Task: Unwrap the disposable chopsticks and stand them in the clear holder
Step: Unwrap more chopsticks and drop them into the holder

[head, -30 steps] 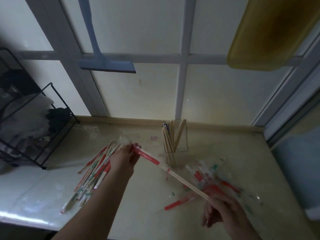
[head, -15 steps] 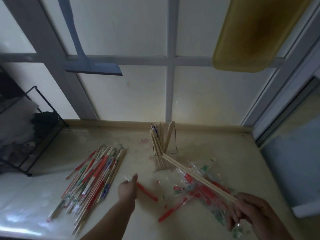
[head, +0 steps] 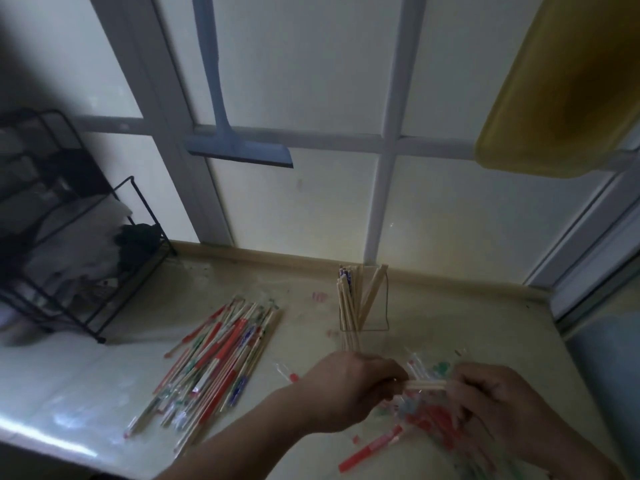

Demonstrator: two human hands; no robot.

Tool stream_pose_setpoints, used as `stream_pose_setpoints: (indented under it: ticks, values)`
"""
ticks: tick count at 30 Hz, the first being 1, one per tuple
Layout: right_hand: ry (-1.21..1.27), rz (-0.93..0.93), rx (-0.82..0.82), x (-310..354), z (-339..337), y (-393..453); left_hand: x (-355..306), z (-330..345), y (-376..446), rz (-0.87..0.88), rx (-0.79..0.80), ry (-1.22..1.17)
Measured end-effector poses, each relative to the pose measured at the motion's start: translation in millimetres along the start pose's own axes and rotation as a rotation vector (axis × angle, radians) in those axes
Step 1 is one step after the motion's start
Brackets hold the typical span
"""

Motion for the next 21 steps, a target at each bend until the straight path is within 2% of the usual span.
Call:
stream_pose_setpoints:
  ticks: [2, 4, 7, 12, 17, 19, 21]
  values:
    - [0.02, -0.045, -0.138, 9.1, -7.1, 9.5, 7.6, 5.7, 3.6, -0.117, -0.089, -0.189]
    - [0.2, -0.056, -0.25, 19.6, -4.5, 16.3, 13.0, 8.0, 6.8, -0.214, -0.225, -0.321]
    - [0.416, -0.042, -0.391, 29.1, 10.9, 26.9, 21.6, 7.4, 13.9, -0.276, -0.35, -0.335]
    - [0.328, -0.083, -0.506, 45.7, 24.6, 50.6, 43.8, -4.2, 13.7, -0.324, -0.487, -0.272]
    - [0.261, -0.264, -0.731, 82.2, -3.7, 80.1, 73.5, -27.7, -26.6, -0.473, -0.84, -0.272]
    - [0.171, -0.264, -0.778, 85.5, -3.4, 101.3, 87.2, -28.1, -43.7, -0.56, -0.851, -0.258]
    - [0.034, -0.213, -0.734, 77.8, 12.5, 126.3, 99.2, -24.2, -56.1, -0.619, -0.816, -0.241]
Point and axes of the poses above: each hand's wrist, its own y-axis towards the middle knuckle, its own z-axis out of the palm, x = y × z, the point moved 5 cm from there along y, towards the middle knuckle, and after that the axes turned 14 degrees about z, right-handed, at the moved point
